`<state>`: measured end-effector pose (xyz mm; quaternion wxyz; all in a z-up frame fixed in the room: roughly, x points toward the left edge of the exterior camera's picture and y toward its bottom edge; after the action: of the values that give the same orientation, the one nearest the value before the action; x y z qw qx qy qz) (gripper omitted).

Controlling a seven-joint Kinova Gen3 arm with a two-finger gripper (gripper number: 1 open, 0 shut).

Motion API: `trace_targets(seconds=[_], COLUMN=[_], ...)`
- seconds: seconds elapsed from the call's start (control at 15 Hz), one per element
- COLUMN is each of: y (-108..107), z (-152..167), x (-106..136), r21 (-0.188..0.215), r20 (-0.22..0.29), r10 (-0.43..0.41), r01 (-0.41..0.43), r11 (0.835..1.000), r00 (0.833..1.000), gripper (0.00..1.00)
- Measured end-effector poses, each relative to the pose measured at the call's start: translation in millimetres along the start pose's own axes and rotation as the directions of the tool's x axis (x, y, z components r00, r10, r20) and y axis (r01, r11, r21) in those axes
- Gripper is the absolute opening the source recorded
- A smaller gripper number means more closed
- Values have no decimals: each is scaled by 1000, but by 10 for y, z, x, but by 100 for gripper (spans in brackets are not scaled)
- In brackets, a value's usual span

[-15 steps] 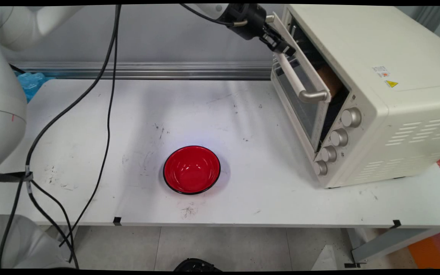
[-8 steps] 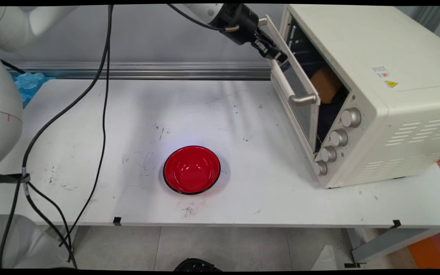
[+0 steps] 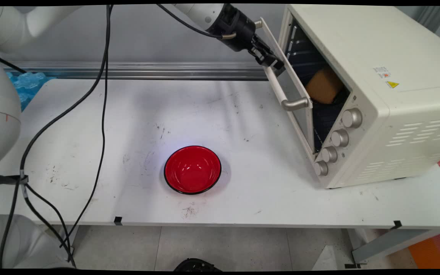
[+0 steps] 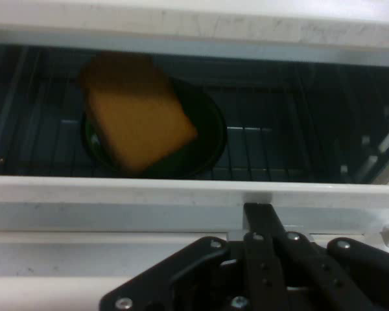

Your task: Open the oven

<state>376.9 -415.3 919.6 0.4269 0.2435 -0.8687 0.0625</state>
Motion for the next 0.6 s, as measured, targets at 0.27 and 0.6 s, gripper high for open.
trace_targets(seconds=[0.27, 0.6], y=[48, 120], z=[27, 71], x=[-96, -234], r21=[-4, -11], r20=[8, 22], r10=[-13, -21], r01=[13, 22], r11=[1000, 1000], r00=[1000, 1000], gripper=[0, 0])
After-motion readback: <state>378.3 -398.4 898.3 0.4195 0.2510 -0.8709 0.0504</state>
